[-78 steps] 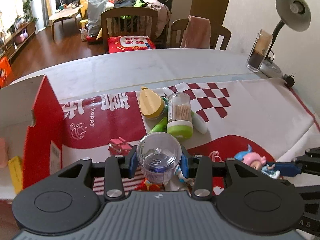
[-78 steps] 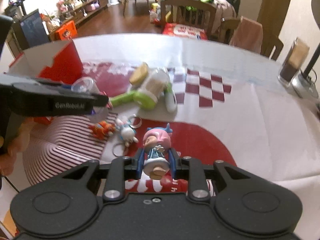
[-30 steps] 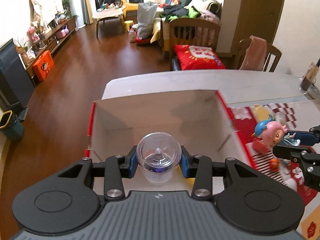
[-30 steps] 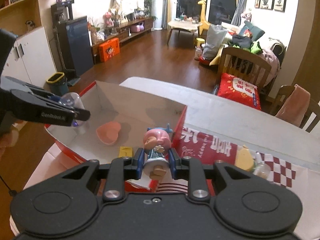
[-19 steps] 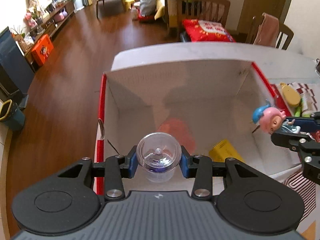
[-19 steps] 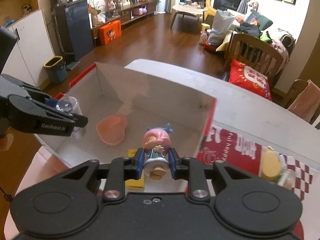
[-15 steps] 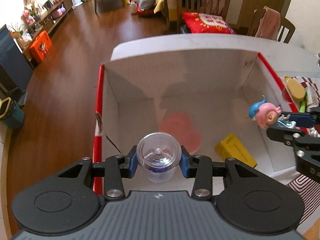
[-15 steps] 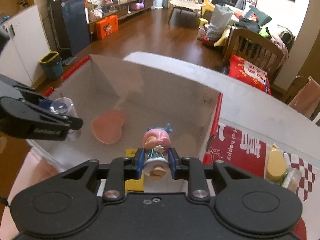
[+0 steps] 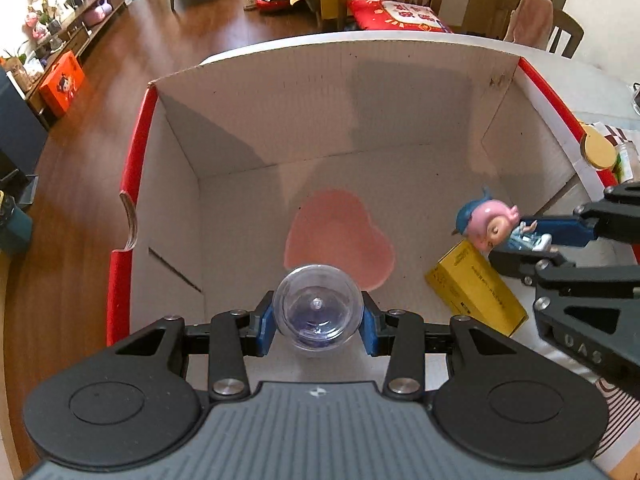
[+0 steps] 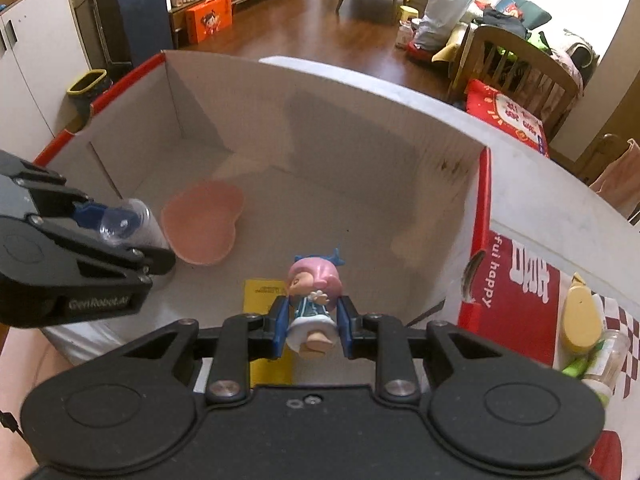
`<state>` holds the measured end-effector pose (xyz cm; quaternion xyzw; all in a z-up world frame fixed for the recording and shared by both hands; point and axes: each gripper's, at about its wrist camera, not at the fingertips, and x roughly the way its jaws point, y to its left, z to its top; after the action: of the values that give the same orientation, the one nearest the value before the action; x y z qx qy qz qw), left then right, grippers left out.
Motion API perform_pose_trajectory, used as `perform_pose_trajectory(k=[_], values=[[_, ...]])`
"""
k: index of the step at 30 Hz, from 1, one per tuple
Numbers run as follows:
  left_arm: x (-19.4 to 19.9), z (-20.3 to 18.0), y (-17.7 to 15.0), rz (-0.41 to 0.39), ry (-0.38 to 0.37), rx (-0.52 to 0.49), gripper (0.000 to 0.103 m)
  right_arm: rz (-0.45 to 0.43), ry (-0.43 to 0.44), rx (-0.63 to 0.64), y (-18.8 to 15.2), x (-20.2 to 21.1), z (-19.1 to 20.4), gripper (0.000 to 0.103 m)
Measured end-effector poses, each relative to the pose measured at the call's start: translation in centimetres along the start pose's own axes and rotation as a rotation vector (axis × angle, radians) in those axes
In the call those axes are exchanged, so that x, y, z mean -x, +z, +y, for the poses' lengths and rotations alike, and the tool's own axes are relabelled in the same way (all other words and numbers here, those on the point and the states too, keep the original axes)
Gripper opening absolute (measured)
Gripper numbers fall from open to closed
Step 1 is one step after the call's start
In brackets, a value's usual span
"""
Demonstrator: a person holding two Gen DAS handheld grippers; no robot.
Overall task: Organize rigid objects
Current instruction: 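Carry the clear cup with the left tool while the right tool carries the doll into the red box, then release the clear cup with the left tool while the right tool sets the doll down beside the yellow box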
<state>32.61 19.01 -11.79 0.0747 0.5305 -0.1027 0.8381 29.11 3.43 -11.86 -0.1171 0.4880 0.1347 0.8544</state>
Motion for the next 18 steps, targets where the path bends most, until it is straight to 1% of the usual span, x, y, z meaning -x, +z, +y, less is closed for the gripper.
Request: perform_pose_trajectory(k=[6, 10, 14, 16, 18], values=[[-0.29, -0.1, 0.03, 0.014, 0.009, -0.008, 0.041, 0.023, -0.002, 0.008, -0.34, -0.17, 0.4, 0.025], [-0.64, -0.14, 0.36, 0.037, 0.013, -0.003, 0.041, 0.044, 0.001, 0.013, -0.23, -0.06, 0.47, 0.027], [-0.42, -0.22, 0.37, 0.033, 0.018, 0.002, 0.042, 0.058, 0.0, 0.026, -0.39, 0.14, 0.76, 0.03], [-0.19, -0.25, 0.24, 0.028, 0.018, 0.003, 0.047, 0.06, 0.002, 0.031, -0.54, 0.3, 0.77, 0.031], [0.23, -0.35, 0.1, 0.014, 0.02, -0.003, 0.055, 0.057, 0.01, 0.018, -0.53, 0.54, 0.49, 0.031]])
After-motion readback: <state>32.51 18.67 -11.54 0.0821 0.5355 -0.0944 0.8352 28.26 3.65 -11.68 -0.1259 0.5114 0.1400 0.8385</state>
